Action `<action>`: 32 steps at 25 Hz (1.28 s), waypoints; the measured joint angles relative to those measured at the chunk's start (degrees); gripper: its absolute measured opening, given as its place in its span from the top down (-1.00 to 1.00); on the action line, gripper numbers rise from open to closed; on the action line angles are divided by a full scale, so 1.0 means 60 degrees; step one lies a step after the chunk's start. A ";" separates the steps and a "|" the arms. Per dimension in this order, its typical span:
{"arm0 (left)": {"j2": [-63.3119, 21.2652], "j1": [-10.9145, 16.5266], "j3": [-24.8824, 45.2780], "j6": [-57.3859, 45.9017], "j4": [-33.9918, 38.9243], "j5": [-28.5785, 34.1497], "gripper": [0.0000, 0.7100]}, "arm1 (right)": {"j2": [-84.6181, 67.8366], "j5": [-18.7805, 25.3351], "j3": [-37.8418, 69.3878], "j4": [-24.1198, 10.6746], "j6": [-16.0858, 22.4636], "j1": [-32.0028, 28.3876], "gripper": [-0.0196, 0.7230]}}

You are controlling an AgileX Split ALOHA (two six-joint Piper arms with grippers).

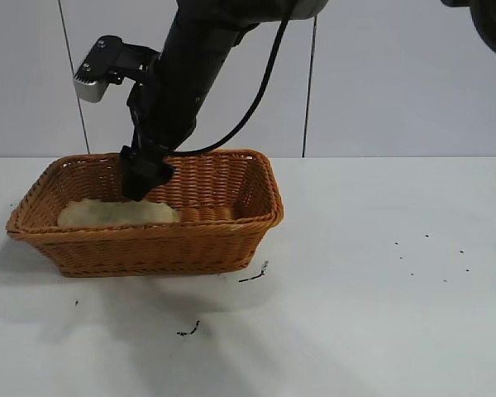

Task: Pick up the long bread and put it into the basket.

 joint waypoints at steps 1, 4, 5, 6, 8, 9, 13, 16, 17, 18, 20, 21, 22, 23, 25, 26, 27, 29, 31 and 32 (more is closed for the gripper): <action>0.0000 0.0000 0.0000 0.0000 0.0000 0.0000 -0.95 | -0.0131 -0.0030 0.0000 0.0000 0.0599 -0.0021 -0.91; 0.0000 0.0000 0.0000 0.0000 0.0000 0.0000 -0.95 | -0.0544 -0.0021 -0.0008 -0.0184 0.2785 -0.0096 -0.91; 0.0000 0.0000 0.0000 0.0000 0.0000 0.0000 -0.95 | -0.0643 0.0061 -0.0008 -0.0220 0.3485 -0.0173 -0.91; 0.0000 0.0000 0.0000 0.0000 0.0000 0.0000 -0.95 | -0.0708 0.0123 -0.0008 -0.0241 0.3866 -0.0238 -0.91; 0.0000 0.0000 0.0000 0.0000 0.0000 0.0000 -0.95 | -0.0751 0.0189 -0.0008 -0.0283 0.4519 -0.0439 -0.91; 0.0000 0.0000 0.0000 0.0000 0.0000 0.0000 -0.95 | -0.0751 0.0204 -0.0008 -0.0283 0.4756 -0.0542 -0.91; 0.0000 0.0000 0.0000 0.0000 0.0000 0.0000 -0.95 | -0.0751 0.0556 -0.0008 -0.0324 0.5807 -0.1219 -0.91; 0.0000 0.0000 0.0000 0.0000 0.0000 0.0000 -0.95 | -0.0751 0.0886 -0.0008 -0.0441 0.6355 -0.1917 -0.91; 0.0000 0.0000 0.0000 0.0000 0.0000 0.0000 -0.95 | -0.0751 0.0949 -0.0008 -0.0494 0.6431 -0.2119 -0.91; 0.0000 0.0000 0.0000 0.0000 0.0000 0.0000 -0.95 | -0.0751 0.0974 -0.0008 -0.0559 0.6470 -0.2368 -0.91; 0.0000 0.0000 0.0000 0.0000 0.0000 0.0000 -0.95 | -0.0751 0.1133 -0.0008 -0.0596 0.6524 -0.2876 -0.91; 0.0000 0.0000 0.0000 0.0000 0.0000 0.0000 -0.95 | -0.0751 0.1233 -0.0008 -0.0623 0.6533 -0.3093 -0.91; 0.0000 0.0000 0.0000 0.0000 0.0000 0.0000 -0.95 | -0.0751 0.1428 -0.0008 -0.0630 0.6568 -0.3355 -0.91; 0.0000 0.0000 0.0000 0.0000 0.0000 0.0000 -0.95 | -0.0751 0.1626 -0.0008 -0.0644 0.6576 -0.3615 -0.91; 0.0000 0.0000 0.0000 0.0000 0.0000 0.0000 -0.95 | -0.0751 0.1972 -0.0008 -0.0701 0.6630 -0.4088 -0.91; 0.0000 0.0000 0.0000 0.0000 0.0000 0.0000 -0.95 | -0.0751 0.2100 -0.0008 -0.0737 0.6676 -0.4339 -0.91; 0.0000 0.0000 0.0000 0.0000 0.0000 0.0000 -0.95 | -0.0770 0.2185 -0.0008 -0.0753 0.6710 -0.4540 -0.91; 0.0000 0.0000 0.0000 0.0000 0.0000 0.0000 -0.95 | -0.0856 0.2231 -0.0008 -0.0800 0.6755 -0.4994 -0.91; 0.0000 0.0000 0.0000 0.0000 0.0000 0.0000 -0.95 | -0.1010 0.2286 -0.0008 -0.0888 0.6782 -0.5365 -0.91; 0.0000 0.0000 0.0000 0.0000 0.0000 0.0000 -0.95 | -0.1124 0.2347 -0.0008 -0.0962 0.6782 -0.5493 -0.91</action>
